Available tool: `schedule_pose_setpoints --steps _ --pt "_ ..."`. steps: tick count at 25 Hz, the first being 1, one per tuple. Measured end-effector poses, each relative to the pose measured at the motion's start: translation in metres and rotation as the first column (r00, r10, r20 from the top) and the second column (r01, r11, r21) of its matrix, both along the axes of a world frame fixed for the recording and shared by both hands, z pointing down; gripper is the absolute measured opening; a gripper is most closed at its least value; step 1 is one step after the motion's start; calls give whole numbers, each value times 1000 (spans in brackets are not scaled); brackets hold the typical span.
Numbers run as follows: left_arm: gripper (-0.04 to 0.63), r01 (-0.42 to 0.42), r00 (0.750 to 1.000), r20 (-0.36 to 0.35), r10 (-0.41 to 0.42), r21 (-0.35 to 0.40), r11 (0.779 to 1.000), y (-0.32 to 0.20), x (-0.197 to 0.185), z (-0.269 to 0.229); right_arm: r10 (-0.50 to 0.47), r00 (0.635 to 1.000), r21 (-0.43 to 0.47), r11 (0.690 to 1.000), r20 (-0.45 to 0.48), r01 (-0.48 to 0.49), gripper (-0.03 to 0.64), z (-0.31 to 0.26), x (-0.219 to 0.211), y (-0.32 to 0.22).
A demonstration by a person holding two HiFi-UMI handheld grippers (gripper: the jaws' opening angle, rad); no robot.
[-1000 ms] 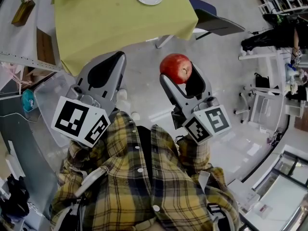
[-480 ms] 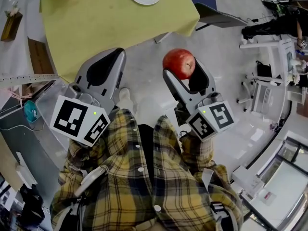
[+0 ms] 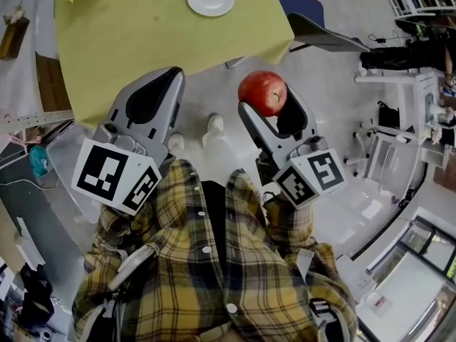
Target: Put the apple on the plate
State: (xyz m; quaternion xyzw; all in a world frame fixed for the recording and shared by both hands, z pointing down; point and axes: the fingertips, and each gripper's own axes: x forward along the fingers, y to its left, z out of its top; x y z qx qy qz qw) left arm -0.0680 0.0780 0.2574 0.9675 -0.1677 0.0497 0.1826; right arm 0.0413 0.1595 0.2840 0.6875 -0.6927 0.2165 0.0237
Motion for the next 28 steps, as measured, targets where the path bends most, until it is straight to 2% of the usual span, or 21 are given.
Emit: schedule_pose_setpoints --steps 6,10,15,20,24,28 --pt "8 70 998 -7 -70 22 997 -11 38 -6 -95 995 26 995 -4 95 371 -7 34 -23" --pt "8 141 990 -4 -141 28 990 -12 62 -7 -173 985 31 985 9 172 371 -7 61 -29" --pt "8 187 982 0 -187 38 982 -7 81 -3 -232 973 40 972 3 232 371 -4 82 -36" --pt "8 225 974 1 -226 41 973 -13 90 -5 -269 963 42 962 1 269 371 -5 93 -46" --pt "8 279 960 4 -279 37 960 -30 84 -2 -294 956 31 956 10 293 371 0 96 -57" --pt "8 296 955 9 -296 27 955 -52 80 6 -297 955 19 955 17 297 371 8 97 -79"
